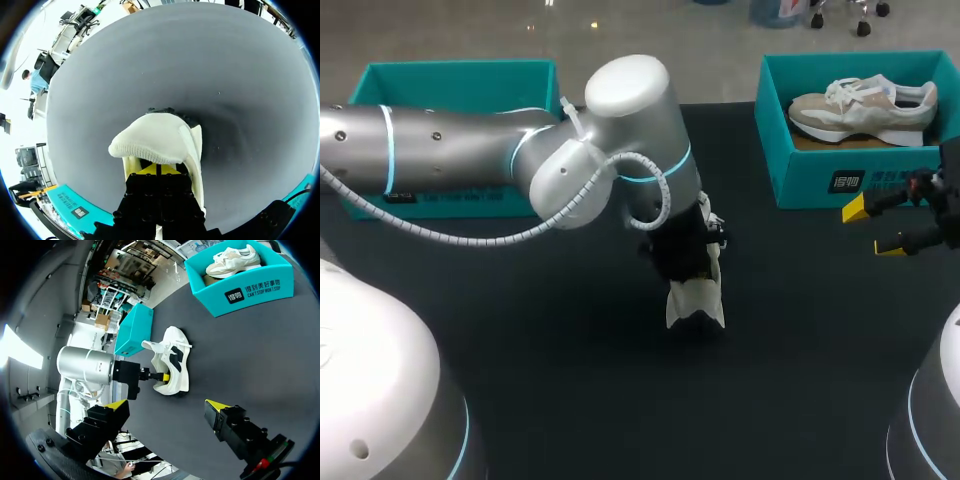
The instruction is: Take the shoe out of the shoebox, open the shoe tongue, remove and reinsert the insole, then place the shoe into the shoebox
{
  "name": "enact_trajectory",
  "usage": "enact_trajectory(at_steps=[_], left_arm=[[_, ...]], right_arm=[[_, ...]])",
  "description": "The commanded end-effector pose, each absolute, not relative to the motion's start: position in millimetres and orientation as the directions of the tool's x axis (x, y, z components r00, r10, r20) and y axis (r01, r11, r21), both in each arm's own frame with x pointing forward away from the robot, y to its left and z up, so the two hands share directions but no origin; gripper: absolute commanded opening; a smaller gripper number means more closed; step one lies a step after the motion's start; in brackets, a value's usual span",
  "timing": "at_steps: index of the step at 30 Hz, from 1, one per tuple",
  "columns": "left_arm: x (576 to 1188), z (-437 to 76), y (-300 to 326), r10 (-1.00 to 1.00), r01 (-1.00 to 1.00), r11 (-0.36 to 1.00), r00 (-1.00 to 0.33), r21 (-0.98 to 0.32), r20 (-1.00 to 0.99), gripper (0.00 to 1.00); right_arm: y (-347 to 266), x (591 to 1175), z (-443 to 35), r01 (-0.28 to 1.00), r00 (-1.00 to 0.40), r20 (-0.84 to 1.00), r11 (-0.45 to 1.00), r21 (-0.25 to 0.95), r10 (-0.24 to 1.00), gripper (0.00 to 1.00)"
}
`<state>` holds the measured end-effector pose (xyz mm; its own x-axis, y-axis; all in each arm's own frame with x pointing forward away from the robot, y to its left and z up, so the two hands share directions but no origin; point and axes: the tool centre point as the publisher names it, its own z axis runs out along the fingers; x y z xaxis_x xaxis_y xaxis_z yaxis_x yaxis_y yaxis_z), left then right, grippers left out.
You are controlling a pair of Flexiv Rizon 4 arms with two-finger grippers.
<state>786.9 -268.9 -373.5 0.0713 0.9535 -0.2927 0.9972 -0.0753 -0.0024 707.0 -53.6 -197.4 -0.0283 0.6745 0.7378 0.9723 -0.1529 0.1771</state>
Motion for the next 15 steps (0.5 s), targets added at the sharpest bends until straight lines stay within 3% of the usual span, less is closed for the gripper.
enact_trajectory(at_steps=[1,15], left_arm=[[784.7,-361.5,-262.5,0.953,0.997,-0.066,0.073,0.034,-0.293,0.0],[797.0,-391.8,-272.4,0.964,0.992,-0.066,0.092,0.111,-0.248,0.0]], right_arm=[[-53.1,706.2,-197.5,0.972,-0.026,0.735,-0.154,0.176,0.677,1.0],[-53.1,706.2,-197.5,0.972,-0.026,0.735,-0.154,0.176,0.677,1.0]])
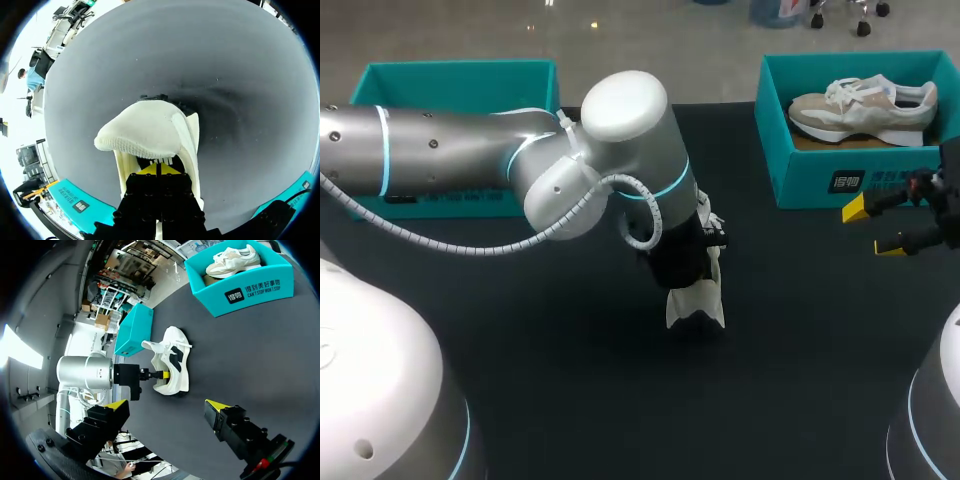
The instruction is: Take the shoe out of the shoebox, open the shoe tongue, remove and reinsert the insole, then place the shoe into the shoebox
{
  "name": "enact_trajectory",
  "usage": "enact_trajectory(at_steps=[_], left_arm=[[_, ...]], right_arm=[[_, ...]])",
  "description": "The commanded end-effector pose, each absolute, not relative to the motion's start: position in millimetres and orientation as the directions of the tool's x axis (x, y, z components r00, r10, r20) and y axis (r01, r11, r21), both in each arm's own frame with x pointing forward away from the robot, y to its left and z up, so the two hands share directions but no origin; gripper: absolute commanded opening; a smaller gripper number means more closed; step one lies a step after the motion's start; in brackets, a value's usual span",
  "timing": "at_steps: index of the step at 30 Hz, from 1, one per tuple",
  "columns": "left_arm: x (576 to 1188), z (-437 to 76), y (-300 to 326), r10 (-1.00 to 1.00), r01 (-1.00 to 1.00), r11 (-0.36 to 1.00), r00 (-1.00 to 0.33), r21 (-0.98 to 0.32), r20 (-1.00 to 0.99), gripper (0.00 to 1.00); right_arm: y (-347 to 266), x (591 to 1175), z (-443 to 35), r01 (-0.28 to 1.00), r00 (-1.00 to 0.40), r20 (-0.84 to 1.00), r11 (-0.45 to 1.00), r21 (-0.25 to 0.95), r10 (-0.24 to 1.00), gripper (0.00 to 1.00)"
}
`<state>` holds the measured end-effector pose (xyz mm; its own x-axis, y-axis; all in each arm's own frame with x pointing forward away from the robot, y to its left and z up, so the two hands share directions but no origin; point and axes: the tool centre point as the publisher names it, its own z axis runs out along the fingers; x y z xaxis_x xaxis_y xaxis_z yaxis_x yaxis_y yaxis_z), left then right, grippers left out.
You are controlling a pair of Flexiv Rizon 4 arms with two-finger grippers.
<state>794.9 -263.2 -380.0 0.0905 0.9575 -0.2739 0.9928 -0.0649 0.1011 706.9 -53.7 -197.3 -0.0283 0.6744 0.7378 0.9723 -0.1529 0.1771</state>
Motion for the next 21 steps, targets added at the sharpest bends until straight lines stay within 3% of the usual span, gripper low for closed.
enact_trajectory(at_steps=[1,21], left_arm=[[797.2,-393.3,-272.6,0.967,0.991,-0.064,0.09,0.115,-0.238,0.0],[802.3,-371.3,-270.0,0.977,0.965,-0.036,0.089,0.258,-0.194,0.0]], right_arm=[[-53.1,706.2,-197.5,0.972,-0.026,0.735,-0.154,0.176,0.677,1.0],[-53.1,706.2,-197.5,0.972,-0.026,0.735,-0.154,0.176,0.677,1.0]])
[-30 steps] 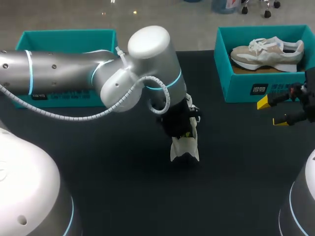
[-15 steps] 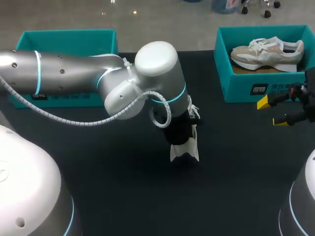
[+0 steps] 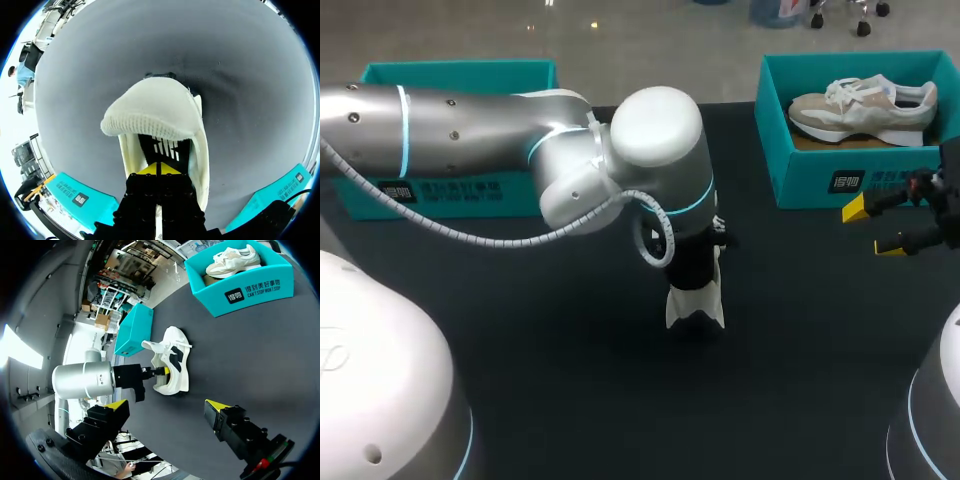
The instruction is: Take the shoe out of the shoebox, open the shoe tongue, remove and reinsert the insole, then place the shoe into the shoebox
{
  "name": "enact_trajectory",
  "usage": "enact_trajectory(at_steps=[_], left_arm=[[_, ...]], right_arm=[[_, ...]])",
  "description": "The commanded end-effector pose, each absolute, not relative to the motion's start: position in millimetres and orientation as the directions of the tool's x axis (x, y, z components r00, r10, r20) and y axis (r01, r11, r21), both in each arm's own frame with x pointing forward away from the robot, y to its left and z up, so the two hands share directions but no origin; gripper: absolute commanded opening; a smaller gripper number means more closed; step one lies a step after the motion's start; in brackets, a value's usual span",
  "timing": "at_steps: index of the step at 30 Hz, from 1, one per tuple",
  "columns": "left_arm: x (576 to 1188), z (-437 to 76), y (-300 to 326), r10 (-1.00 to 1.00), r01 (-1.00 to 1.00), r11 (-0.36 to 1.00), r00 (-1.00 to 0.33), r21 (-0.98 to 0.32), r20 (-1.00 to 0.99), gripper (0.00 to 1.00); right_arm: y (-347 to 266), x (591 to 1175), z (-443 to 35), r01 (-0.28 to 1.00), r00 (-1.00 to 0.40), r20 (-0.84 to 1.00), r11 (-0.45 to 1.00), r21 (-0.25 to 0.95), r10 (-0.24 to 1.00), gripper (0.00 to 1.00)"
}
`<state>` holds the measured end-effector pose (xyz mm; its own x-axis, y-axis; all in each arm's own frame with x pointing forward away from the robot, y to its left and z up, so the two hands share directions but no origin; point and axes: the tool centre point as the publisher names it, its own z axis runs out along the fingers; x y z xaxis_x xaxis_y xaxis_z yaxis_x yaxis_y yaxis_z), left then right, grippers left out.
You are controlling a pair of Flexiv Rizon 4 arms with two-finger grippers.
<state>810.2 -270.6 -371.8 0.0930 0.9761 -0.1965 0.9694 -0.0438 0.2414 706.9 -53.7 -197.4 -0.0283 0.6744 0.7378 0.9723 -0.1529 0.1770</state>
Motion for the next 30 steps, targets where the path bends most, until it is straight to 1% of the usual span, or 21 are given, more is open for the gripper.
enact_trajectory(at_steps=[1,12,16,22,25,27,30], left_arm=[[800.7,-372.6,-271.8,0.977,0.965,-0.031,0.085,0.261,-0.197,0.0],[790.4,-389.3,-275.8,0.985,0.967,-0.022,0.065,0.254,-0.159,0.0],[793.2,-381.9,-272.1,0.987,0.962,-0.005,0.05,0.274,-0.156,0.0],[800.8,-357.0,-263.9,0.99,0.932,-0.001,0.052,0.362,-0.131,0.0],[810.5,-347.6,-260.5,0.994,0.889,0.003,0.049,0.457,-0.101,0.0],[818.8,-344.3,-259.2,0.992,0.89,0.024,0.036,0.456,-0.122,0.0],[826.6,-343.1,-259.2,0.993,0.862,0.027,0.036,0.507,-0.115,0.0]], right_arm=[[-53.1,706.2,-197.5,0.972,-0.026,0.735,-0.154,0.176,0.677,1.0],[-53.1,706.2,-197.5,0.972,-0.026,0.735,-0.154,0.176,0.677,1.0],[-53.1,706.2,-197.5,0.972,-0.026,0.735,-0.154,0.176,0.677,1.0],[-53.1,706.2,-197.5,0.972,-0.026,0.735,-0.154,0.176,0.677,1.0],[-53.1,706.2,-197.5,0.972,-0.026,0.735,-0.154,0.176,0.677,1.0],[-53.1,706.2,-197.5,0.972,-0.026,0.735,-0.154,0.176,0.677,1.0],[-53.1,706.2,-197.5,0.972,-0.026,0.735,-0.154,0.176,0.677,1.0]])
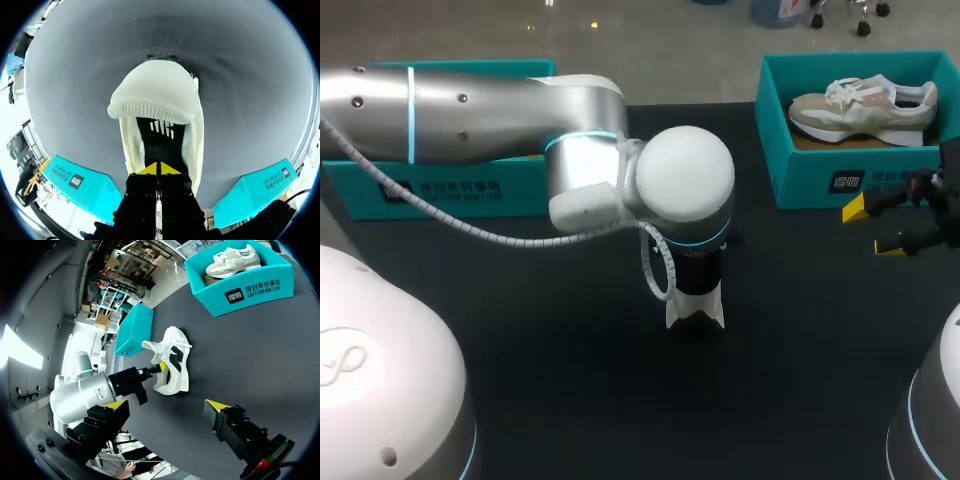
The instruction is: Take the shoe out of the shoebox, open the shoe tongue, remove and reinsert the insole, then place the shoe into the shoebox
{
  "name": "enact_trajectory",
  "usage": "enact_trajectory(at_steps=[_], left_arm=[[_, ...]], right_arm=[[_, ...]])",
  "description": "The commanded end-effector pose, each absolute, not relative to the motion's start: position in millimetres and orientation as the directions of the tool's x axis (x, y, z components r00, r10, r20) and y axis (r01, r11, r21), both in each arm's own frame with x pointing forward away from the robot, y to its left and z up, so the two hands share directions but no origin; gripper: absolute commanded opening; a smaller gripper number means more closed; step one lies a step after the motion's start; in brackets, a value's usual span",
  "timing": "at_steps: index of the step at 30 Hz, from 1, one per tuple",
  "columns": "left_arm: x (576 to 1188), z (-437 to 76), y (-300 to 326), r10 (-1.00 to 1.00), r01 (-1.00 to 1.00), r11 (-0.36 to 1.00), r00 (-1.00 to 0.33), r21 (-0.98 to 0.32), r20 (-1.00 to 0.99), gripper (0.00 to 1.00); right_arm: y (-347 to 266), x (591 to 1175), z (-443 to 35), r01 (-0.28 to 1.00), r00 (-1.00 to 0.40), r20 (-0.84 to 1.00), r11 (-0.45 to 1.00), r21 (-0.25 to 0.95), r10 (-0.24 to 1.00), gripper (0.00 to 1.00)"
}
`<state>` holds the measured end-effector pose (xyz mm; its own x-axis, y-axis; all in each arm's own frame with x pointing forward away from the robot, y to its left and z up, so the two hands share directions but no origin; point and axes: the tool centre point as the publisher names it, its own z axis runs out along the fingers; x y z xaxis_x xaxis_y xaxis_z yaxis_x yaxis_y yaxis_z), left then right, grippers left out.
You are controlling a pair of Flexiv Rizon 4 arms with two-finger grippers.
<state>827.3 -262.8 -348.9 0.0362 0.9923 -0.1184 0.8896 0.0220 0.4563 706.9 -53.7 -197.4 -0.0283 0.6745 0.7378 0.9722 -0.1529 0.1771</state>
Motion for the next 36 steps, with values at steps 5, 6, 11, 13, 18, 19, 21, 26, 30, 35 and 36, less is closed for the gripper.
enact_trajectory(at_steps=[5,6,11,13,18,19,21,26,30,35,36], left_arm=[[835.9,-339.5,-259.3,0.995,0.838,0.041,0.015,0.544,-0.099,0.0],[836.9,-339.1,-258.9,0.995,0.834,0.045,0.01,0.55,-0.097,0.0],[843.1,-343.3,-256.0,0.998,0.834,0.049,-0.013,0.55,-0.069,1.0],[844.4,-345.8,-255.3,0.998,0.838,0.045,-0.015,0.544,-0.059,1.0],[841.9,-343.6,-254.4,0.998,0.845,0.045,-0.012,0.533,-0.065,1.0],[841.0,-342.5,-254.2,0.998,0.845,0.044,-0.01,0.533,-0.066,1.0],[840.8,-340.8,-253.1,0.998,0.843,0.045,-0.011,0.536,-0.068,1.0],[840.2,-336.1,-249.8,0.997,0.855,0.054,-0.016,0.516,-0.078,1.0],[837.1,-332.3,-248.0,0.997,0.856,0.049,-0.01,0.514,-0.079,1.0],[839.7,-329.1,-245.4,0.997,0.858,0.054,-0.014,0.511,-0.081,1.0],[840.6,-328.3,-245.0,0.997,0.857,0.055,-0.015,0.512,-0.081,1.0]], right_arm=[[-53.1,706.2,-197.5,0.972,-0.026,0.735,-0.154,0.176,0.677,1.0],[-53.1,706.2,-197.5,0.972,-0.026,0.735,-0.154,0.176,0.677,1.0],[-53.1,706.2,-197.5,0.972,-0.026,0.735,-0.154,0.176,0.677,1.0],[-53.1,706.2,-197.5,0.972,-0.026,0.735,-0.154,0.176,0.677,1.0],[-53.1,706.2,-197.5,0.972,-0.026,0.735,-0.154,0.176,0.677,1.0],[-53.1,706.2,-197.5,0.972,-0.026,0.735,-0.154,0.176,0.677,1.0],[-53.1,706.2,-197.5,0.972,-0.026,0.735,-0.154,0.176,0.677,1.0],[-53.1,706.2,-197.5,0.972,-0.026,0.735,-0.154,0.176,0.677,1.0],[-53.1,706.2,-197.5,0.972,-0.026,0.735,-0.154,0.176,0.677,1.0],[-53.1,706.2,-197.5,0.972,-0.026,0.735,-0.154,0.176,0.677,1.0],[-53.1,706.2,-197.5,0.972,-0.026,0.735,-0.154,0.176,0.677,1.0]])
